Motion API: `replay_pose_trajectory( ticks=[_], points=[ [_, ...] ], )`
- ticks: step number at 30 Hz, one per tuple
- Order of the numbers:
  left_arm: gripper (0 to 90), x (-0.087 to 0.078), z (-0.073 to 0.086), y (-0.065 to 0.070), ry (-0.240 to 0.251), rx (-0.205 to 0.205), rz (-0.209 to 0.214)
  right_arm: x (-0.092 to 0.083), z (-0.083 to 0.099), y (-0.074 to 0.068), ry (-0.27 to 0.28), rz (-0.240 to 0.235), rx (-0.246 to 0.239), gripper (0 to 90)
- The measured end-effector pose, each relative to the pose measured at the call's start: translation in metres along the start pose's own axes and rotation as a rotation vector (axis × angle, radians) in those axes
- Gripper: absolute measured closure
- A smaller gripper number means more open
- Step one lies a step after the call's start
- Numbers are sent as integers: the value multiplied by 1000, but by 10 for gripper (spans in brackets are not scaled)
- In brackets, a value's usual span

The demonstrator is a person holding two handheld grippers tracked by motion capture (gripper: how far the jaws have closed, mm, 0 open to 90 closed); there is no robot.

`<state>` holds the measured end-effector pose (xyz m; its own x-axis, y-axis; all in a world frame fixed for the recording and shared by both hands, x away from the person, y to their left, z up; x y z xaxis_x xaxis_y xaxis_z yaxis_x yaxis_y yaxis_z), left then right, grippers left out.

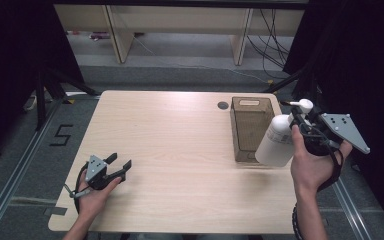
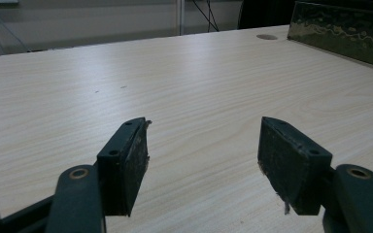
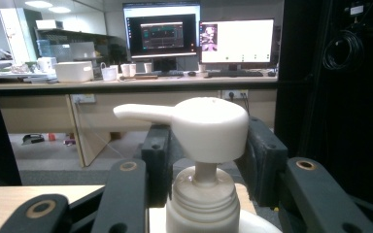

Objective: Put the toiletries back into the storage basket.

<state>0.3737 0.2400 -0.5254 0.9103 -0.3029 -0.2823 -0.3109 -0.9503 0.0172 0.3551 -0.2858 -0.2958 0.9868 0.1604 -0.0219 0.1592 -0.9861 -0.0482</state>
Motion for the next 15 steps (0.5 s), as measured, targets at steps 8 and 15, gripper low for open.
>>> replay_pose_trajectory(
  ticks=[8, 15],
  points=[
    [345, 0, 0, 0, 1, -3, 1, 6, -5, 0, 5, -3, 1, 602],
    [345, 0, 0, 0, 0, -3, 0, 11, -8, 1, 9, -3, -5, 602]
  ],
)
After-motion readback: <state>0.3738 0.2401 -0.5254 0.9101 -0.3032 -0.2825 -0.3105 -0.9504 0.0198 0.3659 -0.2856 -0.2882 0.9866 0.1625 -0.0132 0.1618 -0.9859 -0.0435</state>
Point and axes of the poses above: each handheld gripper's, and its own axes: x roughly forward along the jaws, z roughly out of its underside, y roughly to its right, the point moved 1 cm from there along x, roughly forward along the jaws, and after that the axes turned 8 degrees about -z, right-handed, at the moved point
